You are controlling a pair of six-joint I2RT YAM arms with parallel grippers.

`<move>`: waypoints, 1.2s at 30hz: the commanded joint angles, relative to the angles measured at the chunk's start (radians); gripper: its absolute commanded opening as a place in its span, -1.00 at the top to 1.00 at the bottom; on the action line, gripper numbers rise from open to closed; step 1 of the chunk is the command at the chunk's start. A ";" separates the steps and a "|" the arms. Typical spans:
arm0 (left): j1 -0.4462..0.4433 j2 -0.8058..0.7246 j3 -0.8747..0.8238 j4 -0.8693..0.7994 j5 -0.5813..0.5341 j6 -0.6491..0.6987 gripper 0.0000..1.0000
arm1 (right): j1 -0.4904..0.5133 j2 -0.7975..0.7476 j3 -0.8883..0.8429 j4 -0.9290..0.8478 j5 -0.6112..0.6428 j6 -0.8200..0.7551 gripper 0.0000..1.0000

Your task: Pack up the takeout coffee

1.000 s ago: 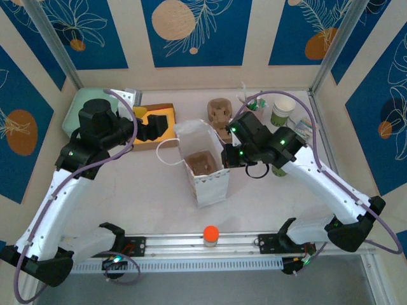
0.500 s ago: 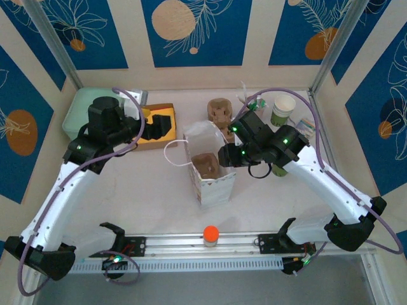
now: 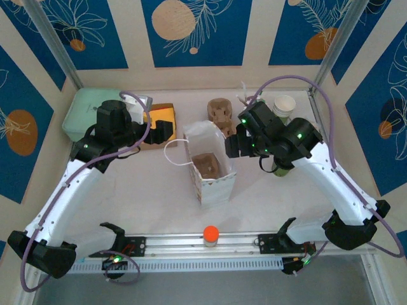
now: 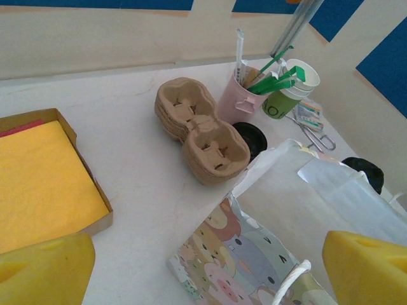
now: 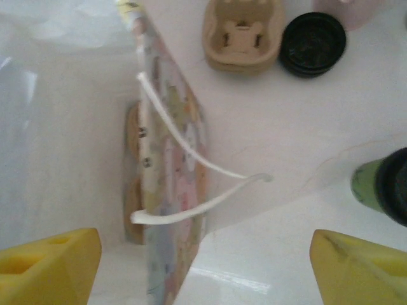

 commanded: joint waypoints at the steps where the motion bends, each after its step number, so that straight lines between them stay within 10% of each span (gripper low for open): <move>1: -0.006 -0.002 -0.017 0.003 -0.002 -0.003 -0.85 | -0.047 -0.033 0.028 -0.055 0.036 -0.003 -0.79; 29: -0.006 -0.025 -0.081 0.033 0.002 -0.009 -0.85 | -0.901 -0.116 -0.424 0.035 -0.370 0.442 -0.98; 36: -0.006 -0.029 -0.086 0.041 0.002 -0.016 -0.85 | -0.948 -0.157 -0.454 0.072 -0.471 0.679 -0.98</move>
